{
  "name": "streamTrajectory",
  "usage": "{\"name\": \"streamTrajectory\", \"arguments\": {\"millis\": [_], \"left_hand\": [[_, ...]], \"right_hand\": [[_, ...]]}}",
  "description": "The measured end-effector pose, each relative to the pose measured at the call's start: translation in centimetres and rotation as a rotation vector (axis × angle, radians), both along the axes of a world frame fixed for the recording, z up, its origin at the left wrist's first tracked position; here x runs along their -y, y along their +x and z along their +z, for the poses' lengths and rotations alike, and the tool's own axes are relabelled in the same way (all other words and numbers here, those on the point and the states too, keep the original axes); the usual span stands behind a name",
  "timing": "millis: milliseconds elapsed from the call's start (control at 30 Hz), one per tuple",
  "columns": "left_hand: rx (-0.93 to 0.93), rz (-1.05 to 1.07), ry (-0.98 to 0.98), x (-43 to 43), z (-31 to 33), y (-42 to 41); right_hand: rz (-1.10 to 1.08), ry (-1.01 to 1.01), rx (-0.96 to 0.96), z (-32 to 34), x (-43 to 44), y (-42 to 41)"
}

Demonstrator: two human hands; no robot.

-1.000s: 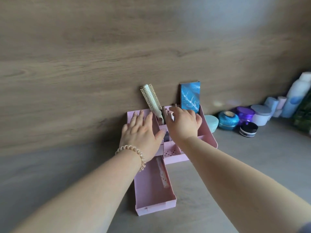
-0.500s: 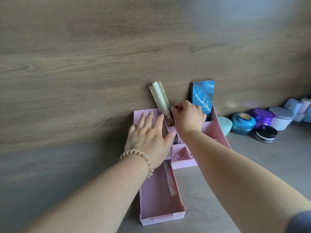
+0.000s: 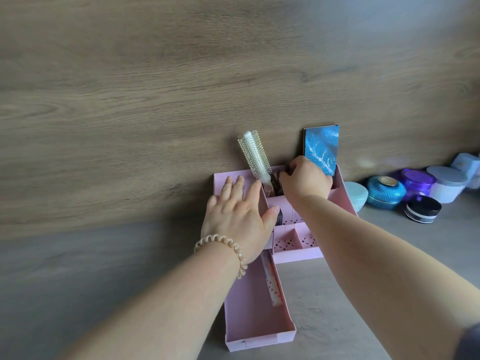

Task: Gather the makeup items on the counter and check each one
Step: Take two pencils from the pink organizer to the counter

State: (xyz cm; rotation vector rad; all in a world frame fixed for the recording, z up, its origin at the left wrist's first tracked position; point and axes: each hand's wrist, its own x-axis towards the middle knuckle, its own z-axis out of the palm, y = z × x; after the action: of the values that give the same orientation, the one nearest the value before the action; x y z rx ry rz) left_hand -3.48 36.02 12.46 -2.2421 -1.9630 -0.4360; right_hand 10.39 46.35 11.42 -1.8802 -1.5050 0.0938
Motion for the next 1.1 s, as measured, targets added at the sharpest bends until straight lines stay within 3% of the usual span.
{"name": "streamTrajectory", "arguments": {"millis": [133, 333, 533, 700, 800, 900, 1000, 1100], "left_hand": [[-0.007, 0.004, -0.001, 0.0, 0.0, -0.1], [0.002, 0.008, -0.021, 0.0, 0.0, -0.1], [0.128, -0.037, -0.092, 0.4, 0.8, -0.3], [0.296, -0.160, -0.143, 1.6, 2.6, -1.1], [0.431, -0.287, -0.162, 4.4, 4.1, -0.6], [0.609, -0.389, -0.341, 7.8, 4.0, 0.1], [0.927, -0.463, -0.517, 11.1, 4.5, -0.4], [1.111, -0.480, -0.569, 13.7, 6.2, -0.5]], "right_hand": [[-0.017, 0.040, 0.026, 0.0, 0.2, 0.0], [-0.012, 0.240, -0.088, 3.9, 2.1, 0.9], [0.225, 0.382, -0.245, 8.3, 5.7, 2.3], [0.348, 0.313, -0.478, 8.1, 12.5, 2.7], [0.351, 0.248, -0.723, 6.7, 16.9, 2.3], [0.255, 0.256, -0.945, 6.3, 20.7, 2.3], [0.120, 0.291, -0.997, 6.9, 25.4, 1.8], [0.025, 0.286, -0.980, 7.8, 29.7, 1.4]]}}
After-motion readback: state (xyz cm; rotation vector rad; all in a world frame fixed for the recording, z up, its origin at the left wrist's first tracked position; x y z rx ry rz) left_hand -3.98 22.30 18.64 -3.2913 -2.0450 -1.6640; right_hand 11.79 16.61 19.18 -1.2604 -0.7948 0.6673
